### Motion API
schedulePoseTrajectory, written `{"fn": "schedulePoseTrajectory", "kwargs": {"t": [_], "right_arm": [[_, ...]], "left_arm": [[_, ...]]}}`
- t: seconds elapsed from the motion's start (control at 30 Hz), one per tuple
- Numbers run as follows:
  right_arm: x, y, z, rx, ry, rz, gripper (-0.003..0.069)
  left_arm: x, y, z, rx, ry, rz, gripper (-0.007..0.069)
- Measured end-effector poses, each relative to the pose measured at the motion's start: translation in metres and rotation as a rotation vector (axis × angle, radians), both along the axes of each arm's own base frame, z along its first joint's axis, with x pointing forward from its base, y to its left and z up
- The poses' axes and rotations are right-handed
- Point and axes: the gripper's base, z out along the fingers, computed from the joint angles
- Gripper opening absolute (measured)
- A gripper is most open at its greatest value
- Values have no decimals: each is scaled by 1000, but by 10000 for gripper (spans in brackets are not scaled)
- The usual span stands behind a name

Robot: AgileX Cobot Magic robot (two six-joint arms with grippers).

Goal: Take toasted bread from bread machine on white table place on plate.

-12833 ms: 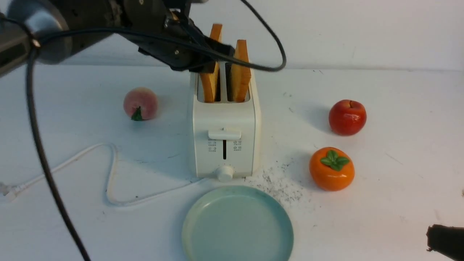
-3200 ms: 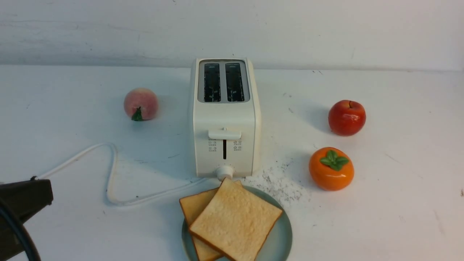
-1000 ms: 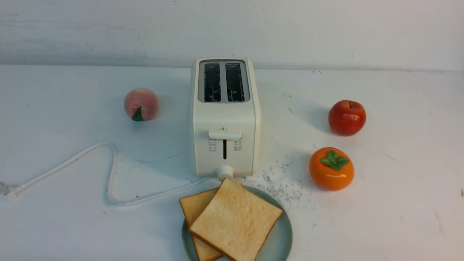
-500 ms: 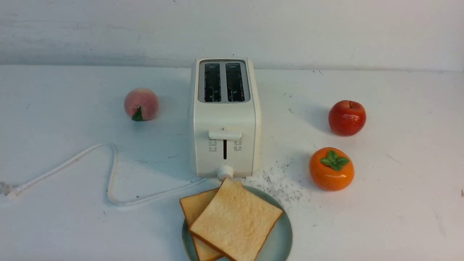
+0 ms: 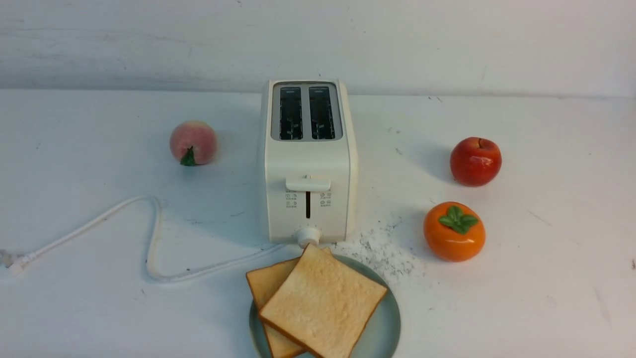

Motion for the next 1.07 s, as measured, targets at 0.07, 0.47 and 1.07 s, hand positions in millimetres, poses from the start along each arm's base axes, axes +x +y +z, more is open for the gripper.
{"fn": "schedulePoseTrajectory", "kwargs": {"t": [0.07, 0.47, 1.07], "right_arm": [[0, 0, 0, 0, 0, 0, 132], [0, 0, 0, 0, 0, 0, 147], [0, 0, 0, -1, 0, 0, 167]], "left_arm": [[0, 0, 0, 0, 0, 0, 71], [0, 0, 0, 0, 0, 0, 82], [0, 0, 0, 0, 0, 0, 101]]}}
